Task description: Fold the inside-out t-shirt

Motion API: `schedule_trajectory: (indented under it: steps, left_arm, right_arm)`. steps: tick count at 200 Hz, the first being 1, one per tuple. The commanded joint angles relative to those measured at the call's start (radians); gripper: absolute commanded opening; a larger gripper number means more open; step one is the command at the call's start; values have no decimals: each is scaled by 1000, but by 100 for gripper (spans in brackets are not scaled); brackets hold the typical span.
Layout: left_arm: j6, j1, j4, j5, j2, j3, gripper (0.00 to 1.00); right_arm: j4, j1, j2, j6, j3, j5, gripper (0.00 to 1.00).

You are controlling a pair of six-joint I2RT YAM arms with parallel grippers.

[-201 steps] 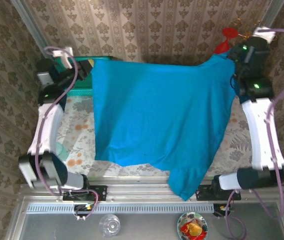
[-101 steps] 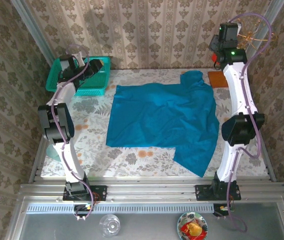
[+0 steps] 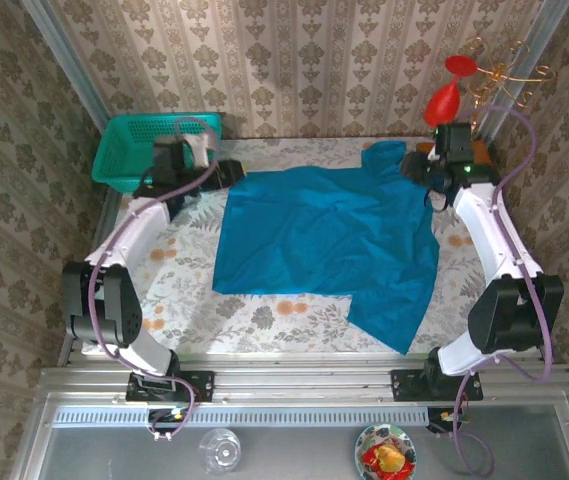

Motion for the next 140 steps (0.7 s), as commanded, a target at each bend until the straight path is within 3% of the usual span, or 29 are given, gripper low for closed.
schedule_trajectory:
  steps: [1, 25, 58, 112, 140]
  left_arm:
    - [95, -74, -165, -151, -34, -109, 49]
    - [87, -127, -166, -216, -16, -221, 49]
    - [48, -131, -132, -242, 39, -324, 51]
    - [-5, -123, -151, -299, 32, -460, 50]
    - [-24, -65, -199, -347, 8, -511, 48]
  right_arm:
    - [33, 7, -45, 52, -129, -126, 53]
    - [37, 7, -24, 73, -233, -205, 53]
    - [87, 7, 21, 95, -330, -249, 54]
    - [61, 7, 70, 154, -434, -217, 57]
    - [1, 7, 9, 162, -503, -151, 58]
